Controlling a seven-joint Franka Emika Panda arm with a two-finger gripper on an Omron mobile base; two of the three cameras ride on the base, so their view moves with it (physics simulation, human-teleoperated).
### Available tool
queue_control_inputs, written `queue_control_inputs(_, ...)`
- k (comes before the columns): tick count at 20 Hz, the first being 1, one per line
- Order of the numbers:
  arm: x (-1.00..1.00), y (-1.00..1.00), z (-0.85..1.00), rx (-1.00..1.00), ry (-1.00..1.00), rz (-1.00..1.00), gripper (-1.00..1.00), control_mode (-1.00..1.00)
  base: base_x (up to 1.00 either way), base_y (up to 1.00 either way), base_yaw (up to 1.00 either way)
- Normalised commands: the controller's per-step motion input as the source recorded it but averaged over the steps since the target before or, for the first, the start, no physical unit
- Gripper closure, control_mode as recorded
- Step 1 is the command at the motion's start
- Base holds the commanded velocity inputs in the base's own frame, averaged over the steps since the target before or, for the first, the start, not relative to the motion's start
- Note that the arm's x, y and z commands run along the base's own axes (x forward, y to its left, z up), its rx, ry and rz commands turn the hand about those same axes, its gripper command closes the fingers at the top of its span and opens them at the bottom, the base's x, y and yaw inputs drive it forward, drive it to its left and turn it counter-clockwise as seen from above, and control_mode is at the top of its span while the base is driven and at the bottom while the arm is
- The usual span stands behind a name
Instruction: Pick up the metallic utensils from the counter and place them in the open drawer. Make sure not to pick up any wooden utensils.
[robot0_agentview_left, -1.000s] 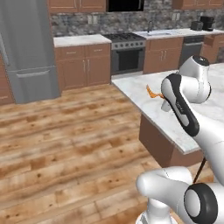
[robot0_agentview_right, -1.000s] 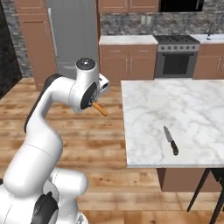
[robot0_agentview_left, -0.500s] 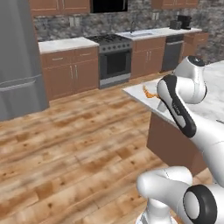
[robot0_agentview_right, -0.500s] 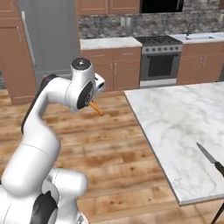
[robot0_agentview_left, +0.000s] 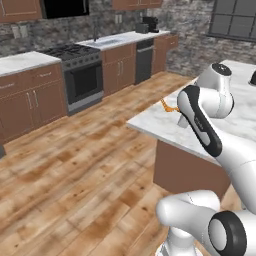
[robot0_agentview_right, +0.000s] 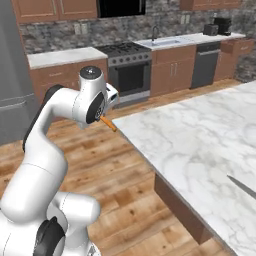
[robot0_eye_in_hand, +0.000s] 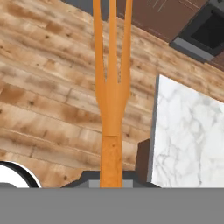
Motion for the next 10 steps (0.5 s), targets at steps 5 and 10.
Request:
queue_control_inputs(5,0.0,0.0,0.0,0.0,0.0,0.0,1.0,1.0,1.0,1.0,-0.52)
queue_control_inputs(10,0.0,0.0,0.0,0.0,0.0,0.0,1.0,1.0,1.0,1.0,-0.43)
